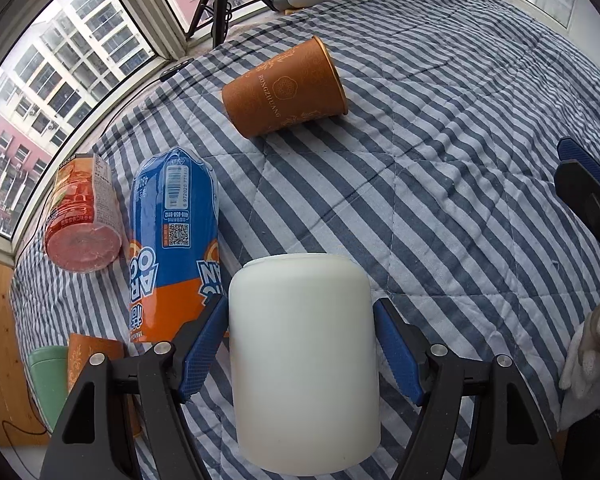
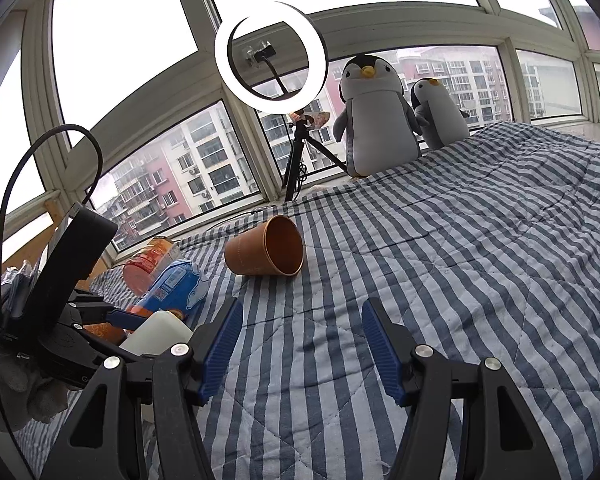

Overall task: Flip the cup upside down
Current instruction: 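Lift the white cup with the left tool and rotate it onto its end, then lower the white cup onto the bed and open the left tool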

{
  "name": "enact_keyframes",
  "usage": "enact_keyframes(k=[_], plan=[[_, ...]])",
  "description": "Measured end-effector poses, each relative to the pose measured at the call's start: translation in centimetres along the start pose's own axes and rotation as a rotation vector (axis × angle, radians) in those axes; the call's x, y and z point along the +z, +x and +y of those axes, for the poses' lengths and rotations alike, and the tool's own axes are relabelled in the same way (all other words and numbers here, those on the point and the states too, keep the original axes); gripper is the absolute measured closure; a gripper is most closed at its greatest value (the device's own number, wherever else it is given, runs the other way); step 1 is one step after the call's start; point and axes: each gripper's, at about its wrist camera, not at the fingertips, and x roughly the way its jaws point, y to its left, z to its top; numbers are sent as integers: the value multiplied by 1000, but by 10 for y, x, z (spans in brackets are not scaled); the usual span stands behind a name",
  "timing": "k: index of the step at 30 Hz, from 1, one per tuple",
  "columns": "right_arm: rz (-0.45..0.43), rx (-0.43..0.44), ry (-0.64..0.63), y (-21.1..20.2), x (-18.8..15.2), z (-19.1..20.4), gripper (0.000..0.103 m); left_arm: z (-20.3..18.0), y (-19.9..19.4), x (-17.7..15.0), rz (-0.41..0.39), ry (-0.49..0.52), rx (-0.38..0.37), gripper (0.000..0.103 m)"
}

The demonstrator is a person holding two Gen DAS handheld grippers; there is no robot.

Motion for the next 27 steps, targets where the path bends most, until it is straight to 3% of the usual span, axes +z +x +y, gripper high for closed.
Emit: enact_keyframes(k=[5, 8, 16, 20, 27], plan=[[-3, 2, -23, -4, -2, 9, 45, 10, -21, -38, -90, -55, -50, 26], [11, 21, -38, -6, -5, 18, 45, 22, -36, -63, -182, -115, -94, 26], [93, 137, -62, -7, -19, 53, 45, 36, -76, -134, -450, -173, -104, 26], [140, 209, -75, -7, -27, 74, 45, 42, -84, -156, -503, -186, -129, 26], [158, 246, -170, -17, -46, 114, 45, 49, -91, -184, -553, -165, -144, 26]])
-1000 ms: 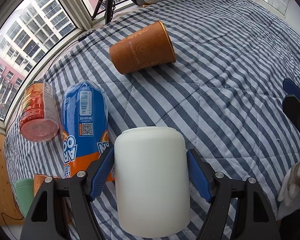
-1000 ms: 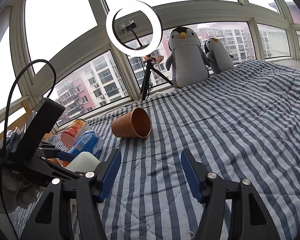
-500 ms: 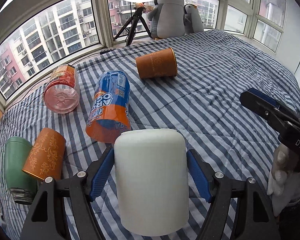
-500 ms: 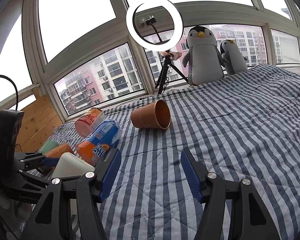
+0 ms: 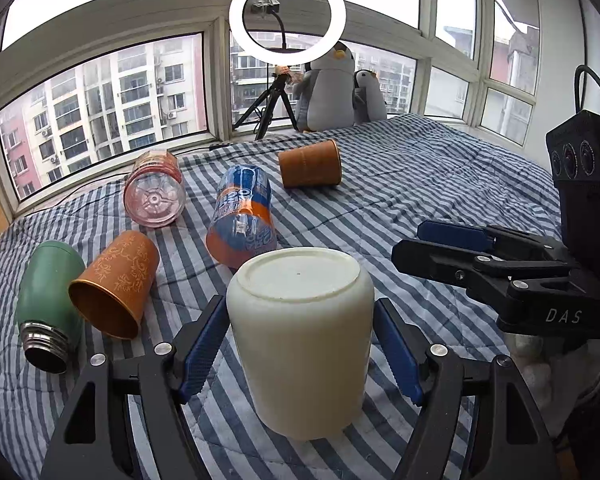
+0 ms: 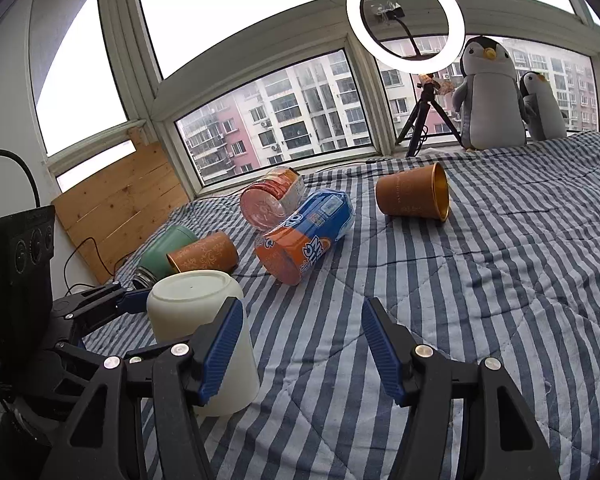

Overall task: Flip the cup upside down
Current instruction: 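Lower the white cup onto the bed and open the left tool, then withdraw the left tool back from the standing white cup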

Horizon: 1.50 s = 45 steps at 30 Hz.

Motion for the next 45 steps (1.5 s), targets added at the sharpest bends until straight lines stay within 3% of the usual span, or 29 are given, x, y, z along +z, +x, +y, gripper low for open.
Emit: enact_keyframes(k=[13, 22, 28, 33, 37, 41, 45], plan=[[-16, -53, -69, -5, -17, 26, 45, -1, -18, -20, -18, 25, 13, 26], [-111, -158, -132, -24, -28, 37, 45, -2, -44, -26, -125, 0, 57, 15], [-219, -247, -181, -40, -37, 44, 44, 6, -80, -45, -283, -57, 145, 14], [-273, -298, -187, -49, -46, 51, 43, 11, -108, -66, -392, -106, 260, 10], [-308, -340, -193, -57, -53, 60, 38, 9, -121, -82, -436, -107, 359, 9], [-352, -363, -183, -68, -63, 69, 37, 6, -134, -98, -473, -134, 405, 7], [-382, -368, -172, -77, -70, 75, 29, 6, -143, -112, -497, -181, 425, 3]])
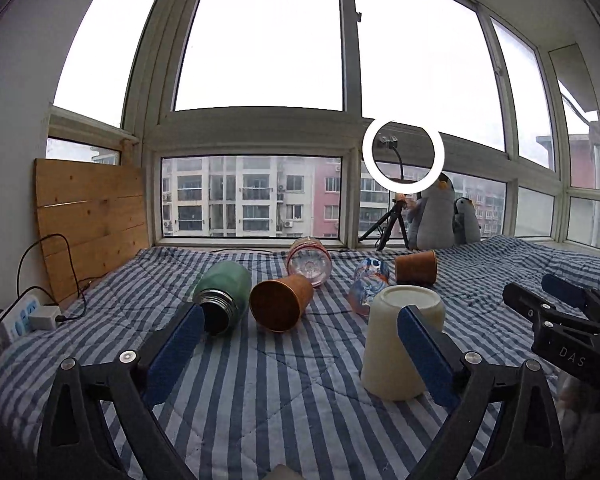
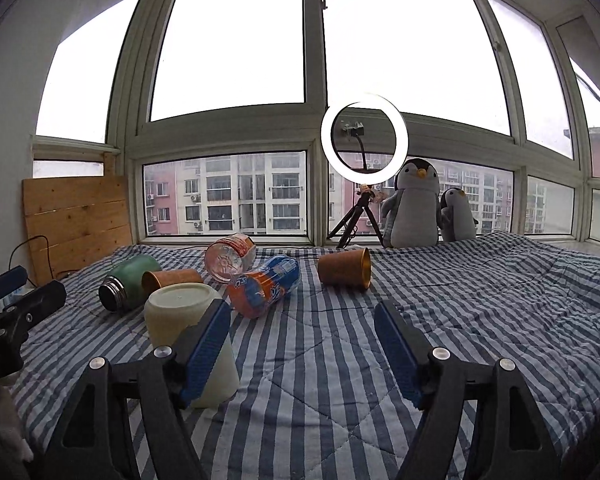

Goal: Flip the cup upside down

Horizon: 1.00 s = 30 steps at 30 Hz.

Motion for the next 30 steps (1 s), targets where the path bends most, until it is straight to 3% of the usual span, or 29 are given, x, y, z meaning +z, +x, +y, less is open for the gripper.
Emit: enact_keyframes(k=[6, 30], plan=[[-47, -18, 11, -12, -2, 1, 20, 3, -7, -10, -3, -6, 28, 3], [-93, -35, 19, 1, -10, 1, 19, -2, 15, -19, -93, 19, 112, 1]])
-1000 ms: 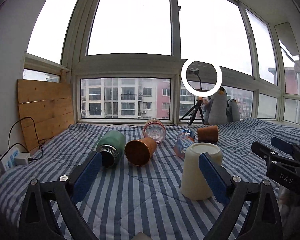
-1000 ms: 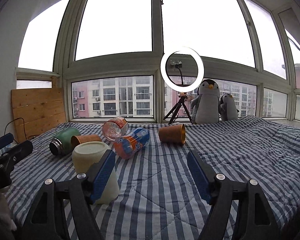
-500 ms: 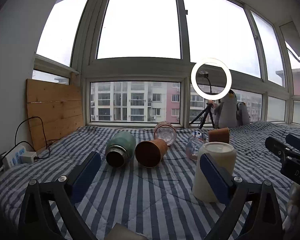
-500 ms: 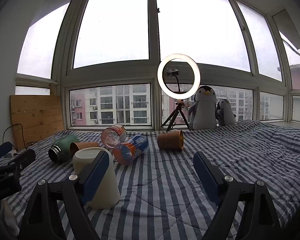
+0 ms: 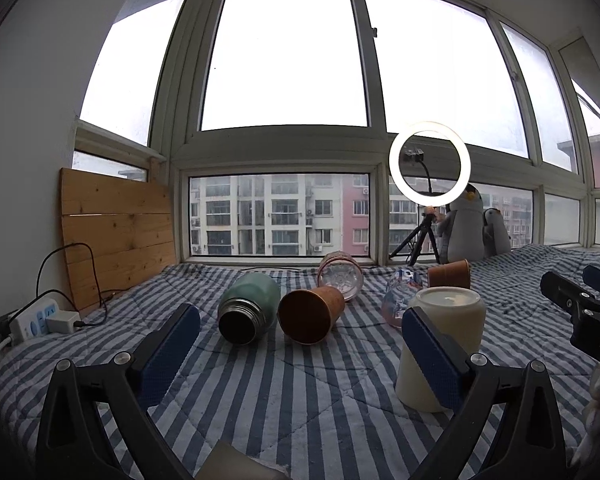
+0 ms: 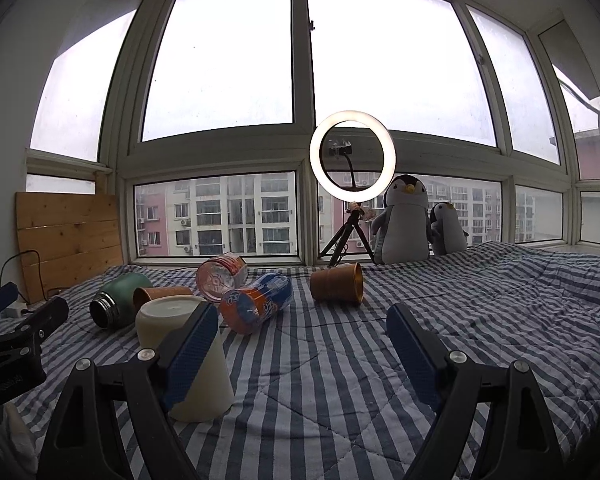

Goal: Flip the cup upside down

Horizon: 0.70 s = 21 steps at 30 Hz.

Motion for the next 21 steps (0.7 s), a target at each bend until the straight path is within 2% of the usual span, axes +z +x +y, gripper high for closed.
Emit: enact_keyframes(k=[21], plan=[[-8, 3, 15, 1, 4, -4, 19, 1, 4, -1, 25, 1, -3, 1]])
